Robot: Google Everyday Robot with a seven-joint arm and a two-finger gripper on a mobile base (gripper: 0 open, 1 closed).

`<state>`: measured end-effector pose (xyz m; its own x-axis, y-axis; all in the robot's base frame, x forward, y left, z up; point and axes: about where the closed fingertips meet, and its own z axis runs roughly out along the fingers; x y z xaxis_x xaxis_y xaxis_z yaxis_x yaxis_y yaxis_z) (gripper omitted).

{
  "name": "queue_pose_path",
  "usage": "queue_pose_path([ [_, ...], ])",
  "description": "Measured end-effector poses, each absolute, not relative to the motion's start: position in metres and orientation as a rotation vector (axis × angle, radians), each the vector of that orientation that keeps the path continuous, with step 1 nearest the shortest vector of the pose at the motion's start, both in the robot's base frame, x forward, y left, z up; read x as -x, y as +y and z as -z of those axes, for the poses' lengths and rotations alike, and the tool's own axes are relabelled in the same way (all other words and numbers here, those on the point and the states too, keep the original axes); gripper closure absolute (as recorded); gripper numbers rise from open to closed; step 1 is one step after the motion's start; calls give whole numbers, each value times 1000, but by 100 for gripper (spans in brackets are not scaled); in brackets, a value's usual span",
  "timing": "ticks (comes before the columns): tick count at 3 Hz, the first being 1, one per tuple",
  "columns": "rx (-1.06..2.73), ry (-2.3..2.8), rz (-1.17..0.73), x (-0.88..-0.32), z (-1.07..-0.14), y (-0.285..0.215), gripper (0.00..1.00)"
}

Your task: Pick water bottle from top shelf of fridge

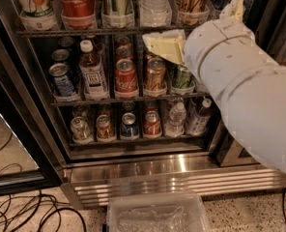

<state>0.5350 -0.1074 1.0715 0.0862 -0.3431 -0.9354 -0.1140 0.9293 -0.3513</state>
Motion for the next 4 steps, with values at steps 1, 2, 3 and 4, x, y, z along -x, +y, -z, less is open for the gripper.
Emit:
queue_pose_path([
  [1,319,1418,163,-557,-1091,-100,0],
  [2,320,1418,163,-557,-1091,-100,0],
  [3,316,1400,124,-559,-1097,-86,0],
  [4,303,1383,3,-568,-1106,-51,0],
])
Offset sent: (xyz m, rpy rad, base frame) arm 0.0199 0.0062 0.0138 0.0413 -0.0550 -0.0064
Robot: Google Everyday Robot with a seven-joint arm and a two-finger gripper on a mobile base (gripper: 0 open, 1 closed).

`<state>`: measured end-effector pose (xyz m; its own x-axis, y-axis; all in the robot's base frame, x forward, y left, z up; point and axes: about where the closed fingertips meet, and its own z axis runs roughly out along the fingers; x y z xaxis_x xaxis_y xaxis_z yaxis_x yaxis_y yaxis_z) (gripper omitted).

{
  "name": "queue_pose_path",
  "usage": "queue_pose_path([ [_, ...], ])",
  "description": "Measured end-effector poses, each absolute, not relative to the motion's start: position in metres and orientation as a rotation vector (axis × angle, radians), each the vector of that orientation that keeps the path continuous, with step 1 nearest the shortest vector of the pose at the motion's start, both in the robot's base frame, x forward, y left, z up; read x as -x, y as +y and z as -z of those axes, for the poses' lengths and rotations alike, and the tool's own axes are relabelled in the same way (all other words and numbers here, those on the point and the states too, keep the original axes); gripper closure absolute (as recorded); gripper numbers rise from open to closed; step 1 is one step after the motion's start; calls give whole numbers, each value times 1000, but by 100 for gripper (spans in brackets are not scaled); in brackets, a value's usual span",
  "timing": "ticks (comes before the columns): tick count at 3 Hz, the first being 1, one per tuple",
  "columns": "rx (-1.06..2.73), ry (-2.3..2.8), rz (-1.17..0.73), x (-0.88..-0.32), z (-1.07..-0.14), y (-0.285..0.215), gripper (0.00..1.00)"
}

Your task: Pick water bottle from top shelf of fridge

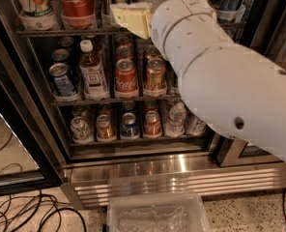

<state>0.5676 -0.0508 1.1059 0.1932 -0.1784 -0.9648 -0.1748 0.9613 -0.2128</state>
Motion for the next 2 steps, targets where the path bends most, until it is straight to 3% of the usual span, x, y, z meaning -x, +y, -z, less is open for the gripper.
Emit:
queue_pose_path([
  [2,271,1403,-99,-571,-1106,-22,0],
])
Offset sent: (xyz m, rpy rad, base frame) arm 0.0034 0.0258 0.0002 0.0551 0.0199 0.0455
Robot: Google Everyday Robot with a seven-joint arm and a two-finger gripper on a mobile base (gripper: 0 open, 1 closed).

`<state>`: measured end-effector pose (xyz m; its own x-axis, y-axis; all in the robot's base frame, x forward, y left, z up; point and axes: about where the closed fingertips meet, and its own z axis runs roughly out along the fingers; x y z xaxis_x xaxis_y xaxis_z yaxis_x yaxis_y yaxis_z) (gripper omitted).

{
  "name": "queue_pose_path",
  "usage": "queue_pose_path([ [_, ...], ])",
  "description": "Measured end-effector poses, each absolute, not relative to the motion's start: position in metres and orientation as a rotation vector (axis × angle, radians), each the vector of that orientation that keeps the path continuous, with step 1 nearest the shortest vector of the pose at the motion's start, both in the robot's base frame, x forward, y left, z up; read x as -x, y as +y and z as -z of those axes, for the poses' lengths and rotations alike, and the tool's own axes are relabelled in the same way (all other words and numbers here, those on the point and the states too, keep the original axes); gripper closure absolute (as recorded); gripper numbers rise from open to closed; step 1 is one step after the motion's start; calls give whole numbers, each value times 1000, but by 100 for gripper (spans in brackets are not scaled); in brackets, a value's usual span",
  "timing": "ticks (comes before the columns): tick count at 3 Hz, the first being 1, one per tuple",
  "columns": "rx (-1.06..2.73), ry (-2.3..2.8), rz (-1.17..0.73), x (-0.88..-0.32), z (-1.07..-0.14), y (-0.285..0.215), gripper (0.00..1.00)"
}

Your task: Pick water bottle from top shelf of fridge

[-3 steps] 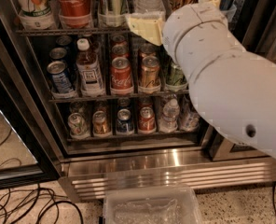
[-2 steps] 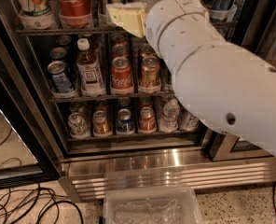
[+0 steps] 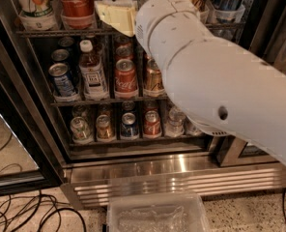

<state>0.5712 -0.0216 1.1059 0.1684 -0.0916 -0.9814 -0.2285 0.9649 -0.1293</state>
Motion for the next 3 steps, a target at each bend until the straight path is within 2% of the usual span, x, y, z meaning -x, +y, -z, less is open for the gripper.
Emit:
queue_pose_path([
  [2,230,1380,-93,-580,-1113,-23,2],
  [3,221,1349,-67,-593,-1124,-28,15],
])
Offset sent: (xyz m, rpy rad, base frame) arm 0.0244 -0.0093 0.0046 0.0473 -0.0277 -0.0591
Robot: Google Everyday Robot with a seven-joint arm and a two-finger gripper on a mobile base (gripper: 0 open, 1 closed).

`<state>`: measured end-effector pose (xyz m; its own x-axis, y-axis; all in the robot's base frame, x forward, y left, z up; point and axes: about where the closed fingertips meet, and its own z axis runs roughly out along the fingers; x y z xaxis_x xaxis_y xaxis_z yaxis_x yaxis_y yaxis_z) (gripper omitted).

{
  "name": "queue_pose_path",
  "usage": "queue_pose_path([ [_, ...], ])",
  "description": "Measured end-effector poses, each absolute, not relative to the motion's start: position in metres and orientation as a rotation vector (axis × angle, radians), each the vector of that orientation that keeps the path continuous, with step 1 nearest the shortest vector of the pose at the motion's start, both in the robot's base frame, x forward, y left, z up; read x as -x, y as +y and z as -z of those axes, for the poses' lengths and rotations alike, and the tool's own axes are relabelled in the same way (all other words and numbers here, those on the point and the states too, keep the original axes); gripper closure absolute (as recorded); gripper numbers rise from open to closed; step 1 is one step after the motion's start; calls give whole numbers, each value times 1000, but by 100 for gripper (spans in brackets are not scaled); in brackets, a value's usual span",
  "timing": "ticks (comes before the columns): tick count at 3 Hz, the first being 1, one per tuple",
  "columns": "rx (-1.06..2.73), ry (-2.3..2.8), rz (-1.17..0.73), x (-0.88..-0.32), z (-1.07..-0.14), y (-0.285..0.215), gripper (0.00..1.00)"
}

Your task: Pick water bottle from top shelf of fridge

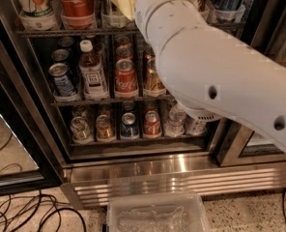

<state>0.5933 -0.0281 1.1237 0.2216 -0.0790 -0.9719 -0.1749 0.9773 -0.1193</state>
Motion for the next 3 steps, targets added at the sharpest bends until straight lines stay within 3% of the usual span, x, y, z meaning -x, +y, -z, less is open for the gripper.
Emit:
queue_pose_path([
  [3,215,1306,-22,-617,-1134,-36,30],
])
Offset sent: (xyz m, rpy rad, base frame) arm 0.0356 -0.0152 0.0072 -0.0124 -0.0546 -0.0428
